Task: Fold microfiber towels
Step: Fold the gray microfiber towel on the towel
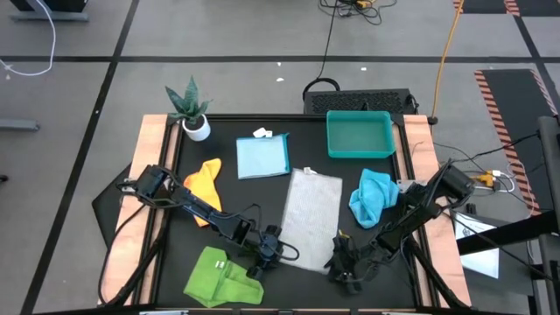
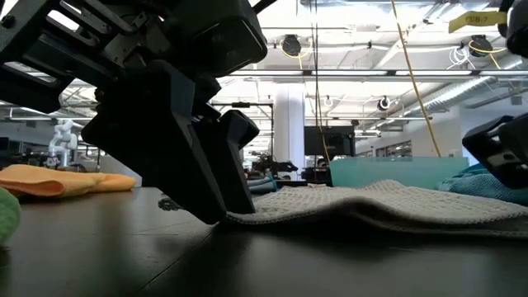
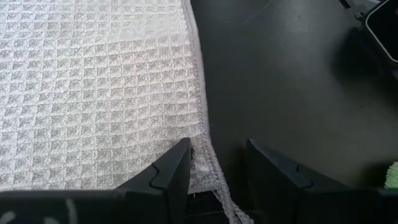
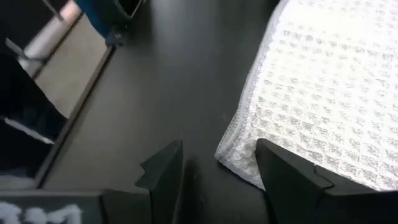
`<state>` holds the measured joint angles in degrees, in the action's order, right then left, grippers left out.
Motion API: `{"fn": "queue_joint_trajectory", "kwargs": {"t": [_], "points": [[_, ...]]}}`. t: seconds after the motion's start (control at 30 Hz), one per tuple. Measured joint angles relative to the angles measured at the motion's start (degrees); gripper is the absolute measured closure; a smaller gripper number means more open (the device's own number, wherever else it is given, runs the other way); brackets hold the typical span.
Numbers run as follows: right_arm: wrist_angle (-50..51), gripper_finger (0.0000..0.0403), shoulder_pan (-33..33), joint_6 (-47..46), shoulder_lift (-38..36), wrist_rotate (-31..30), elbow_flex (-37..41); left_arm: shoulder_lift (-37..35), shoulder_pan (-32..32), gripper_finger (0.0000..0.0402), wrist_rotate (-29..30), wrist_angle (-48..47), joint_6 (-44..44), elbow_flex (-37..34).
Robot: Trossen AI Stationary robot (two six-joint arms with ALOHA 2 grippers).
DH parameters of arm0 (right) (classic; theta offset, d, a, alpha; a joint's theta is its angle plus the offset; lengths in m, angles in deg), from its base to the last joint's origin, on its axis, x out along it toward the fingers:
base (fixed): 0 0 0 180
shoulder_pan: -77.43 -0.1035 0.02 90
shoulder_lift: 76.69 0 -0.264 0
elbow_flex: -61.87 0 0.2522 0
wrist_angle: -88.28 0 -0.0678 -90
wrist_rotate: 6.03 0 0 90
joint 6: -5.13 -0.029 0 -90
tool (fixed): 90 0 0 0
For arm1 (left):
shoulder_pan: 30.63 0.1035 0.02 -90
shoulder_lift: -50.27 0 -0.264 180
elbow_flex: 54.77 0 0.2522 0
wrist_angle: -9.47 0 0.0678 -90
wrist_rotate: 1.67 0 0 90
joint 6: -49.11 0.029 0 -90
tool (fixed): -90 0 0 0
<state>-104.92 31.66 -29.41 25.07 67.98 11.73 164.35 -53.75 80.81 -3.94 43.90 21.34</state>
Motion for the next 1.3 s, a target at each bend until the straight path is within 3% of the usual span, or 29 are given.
{"fn": "queue_joint_trajectory", "kwargs": {"t": [0.33, 0.47, 0.8, 1.03, 1.3], "points": [[4.6, 0.0344, -0.7, -0.9, 0.1, -0.6, 0.1, 2.7, 0.1, 0.0244, -0.1, -0.2, -1.0, 0.1], [4.4, 0.0394, -0.8, -1.5, 0.1, -0.6, 0.1, 3.0, -0.2, 0.0269, 2.1, 0.0, -1.0, 0.1], [1.1, 0.0399, -0.9, -4.9, 0.2, -1.2, 0.2, 3.5, 0.2, 0.0391, 3.7, -0.2, -2.0, 0.2], [1.7, 0.0401, -0.9, -9.3, -3.2, -0.7, 0.5, 2.8, 0.5, 0.0397, 0.6, 1.3, -4.0, 0.0], [1.0, 0.0402, -0.8, -17.0, -9.3, -2.1, 0.4, -2.8, -0.6, 0.0399, 0.3, -0.4, -8.9, -0.4]]}}
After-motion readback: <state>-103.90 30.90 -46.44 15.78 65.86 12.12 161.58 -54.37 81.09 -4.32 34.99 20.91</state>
